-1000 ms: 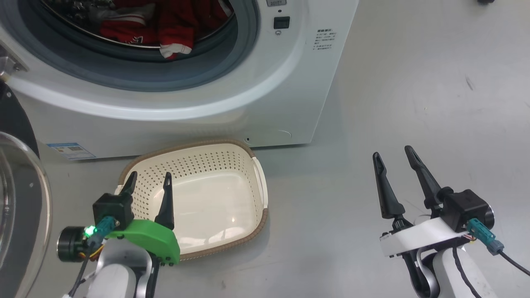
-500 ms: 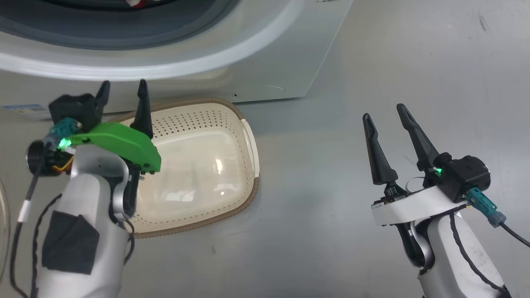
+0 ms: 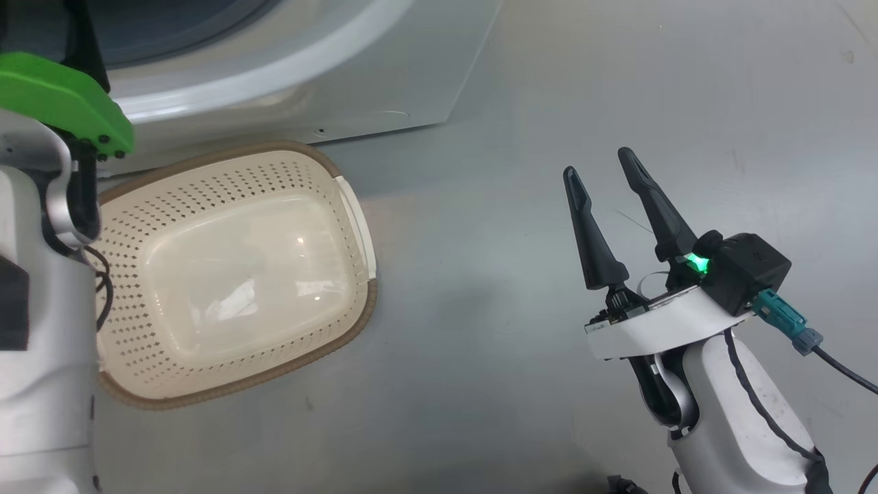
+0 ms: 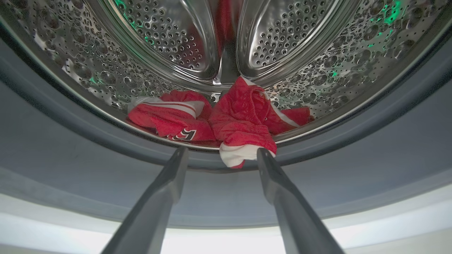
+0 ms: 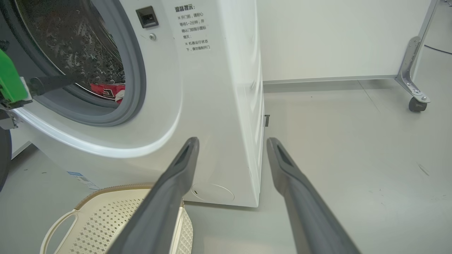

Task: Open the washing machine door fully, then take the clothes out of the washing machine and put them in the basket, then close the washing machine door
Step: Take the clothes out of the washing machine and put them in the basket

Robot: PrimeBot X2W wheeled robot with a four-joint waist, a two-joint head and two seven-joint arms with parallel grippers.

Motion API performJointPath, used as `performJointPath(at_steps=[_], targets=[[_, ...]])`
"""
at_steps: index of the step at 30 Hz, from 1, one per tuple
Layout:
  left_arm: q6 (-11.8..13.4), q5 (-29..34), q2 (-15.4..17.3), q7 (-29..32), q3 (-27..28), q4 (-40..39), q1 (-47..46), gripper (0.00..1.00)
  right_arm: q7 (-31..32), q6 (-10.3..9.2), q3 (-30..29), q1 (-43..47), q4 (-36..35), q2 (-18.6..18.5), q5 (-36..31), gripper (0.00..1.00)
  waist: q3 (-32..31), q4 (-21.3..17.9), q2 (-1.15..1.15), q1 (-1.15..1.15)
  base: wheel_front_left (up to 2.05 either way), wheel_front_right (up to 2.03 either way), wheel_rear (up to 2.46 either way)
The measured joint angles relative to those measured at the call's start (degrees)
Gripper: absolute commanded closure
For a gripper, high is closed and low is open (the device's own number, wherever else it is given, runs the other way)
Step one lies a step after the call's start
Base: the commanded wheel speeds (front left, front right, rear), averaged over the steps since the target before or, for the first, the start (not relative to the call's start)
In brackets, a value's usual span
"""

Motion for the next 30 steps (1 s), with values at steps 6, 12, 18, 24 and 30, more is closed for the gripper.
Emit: performJointPath(at_steps=[6, 12, 18, 24, 30], targets=[[0.0, 0.09, 2.72, 1.62, 0.73, 2.36, -5.28, 0.0, 0.0, 0.13, 1.59, -0.97, -0.33, 0.0, 2.23, 0.0, 1.66, -3.21, 0.0, 0.0, 0.0, 0.0, 0.0], [-0.03, 0.09, 5.11, 2.47, 2.07, 4.36, -9.45, 0.0, 0.0, 0.16, 2.87, -1.81, -0.43, 0.02, 3.66, 0.0, 3.22, -6.23, 0.0, 0.0, 0.0, 0.0, 0.0], [-1.03, 1.31, 7.72, 3.93, 1.46, 6.67, -13.09, 0.0, 0.0, 0.15, 3.25, -2.12, -0.52, 0.03, 5.12, 0.0, 4.88, -8.95, 0.0, 0.0, 0.0, 0.0, 0.0], [-1.1, 1.25, 8.48, 5.93, 1.65, 9.65, -15.64, 0.0, 0.0, -0.01, 3.45, -2.86, -0.82, 0.05, 5.28, 0.0, 5.83, -10.15, 0.0, 0.0, 0.0, 0.0, 0.0], [-1.53, -0.8, 8.39, 10.81, 2.26, 13.88, -16.11, 0.0, 0.0, -0.09, 3.7, -2.92, -0.84, 0.05, 5.28, 0.0, 6.1, -10.47, 0.0, 0.0, 0.0, 0.0, 0.0]])
